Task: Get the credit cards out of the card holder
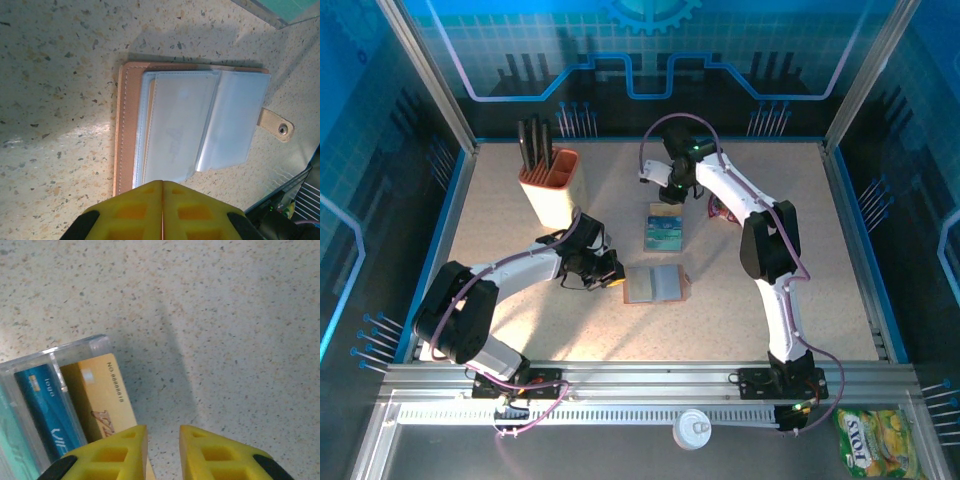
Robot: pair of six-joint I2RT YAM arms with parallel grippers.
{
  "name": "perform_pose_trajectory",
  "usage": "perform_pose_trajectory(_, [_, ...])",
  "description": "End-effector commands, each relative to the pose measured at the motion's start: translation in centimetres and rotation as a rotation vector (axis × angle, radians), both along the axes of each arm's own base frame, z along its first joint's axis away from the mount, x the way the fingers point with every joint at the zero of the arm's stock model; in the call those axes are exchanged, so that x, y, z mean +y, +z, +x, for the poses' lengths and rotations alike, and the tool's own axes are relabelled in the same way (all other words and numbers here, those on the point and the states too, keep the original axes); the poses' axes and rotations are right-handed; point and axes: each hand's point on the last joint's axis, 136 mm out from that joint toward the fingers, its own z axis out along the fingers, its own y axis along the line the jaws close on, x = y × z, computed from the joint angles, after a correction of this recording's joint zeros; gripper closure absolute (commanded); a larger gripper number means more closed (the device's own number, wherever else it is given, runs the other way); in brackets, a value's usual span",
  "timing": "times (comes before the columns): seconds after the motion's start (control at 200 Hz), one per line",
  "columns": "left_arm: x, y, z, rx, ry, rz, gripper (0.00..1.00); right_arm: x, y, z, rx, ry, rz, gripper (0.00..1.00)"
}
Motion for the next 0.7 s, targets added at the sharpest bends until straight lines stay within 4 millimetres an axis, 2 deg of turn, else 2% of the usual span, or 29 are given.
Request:
perform_pose_trajectory(0.0, [0.6, -0.4, -0.6, 0.014, 0.001, 0.017, 0.92, -0.6, 0.4, 1.3, -0.04, -0.05, 0.012, 0.73])
perform_pose_trajectory(0.225, [0.7, -0.6, -0.7, 0.017, 0.001, 0.018, 0.92, -0.6, -1.8, 1.6, -0.017, -0.055, -0.006, 0.68])
perform_pose_trajectory(0.42, [0.7, -0.7, -0.8, 0.02, 0.004, 0.017, 0.91, -0.4, -3.5, 1.0, 0.028, -0.054, 0.002, 0.67])
perform_pose_trajectory(0.58, [0.7, -0.7, -0.8, 0.02, 0.006, 0.015, 0.91, -0.5, -3.8, 0.5, 0.043, -0.054, -0.001, 0.67])
perform_pose_trajectory(0.695, [0.7, -0.7, -0.8, 0.019, 0.007, 0.012, 0.91, -0.6, -2.7, 0.7, 0.018, -0.061, -0.001, 0.66])
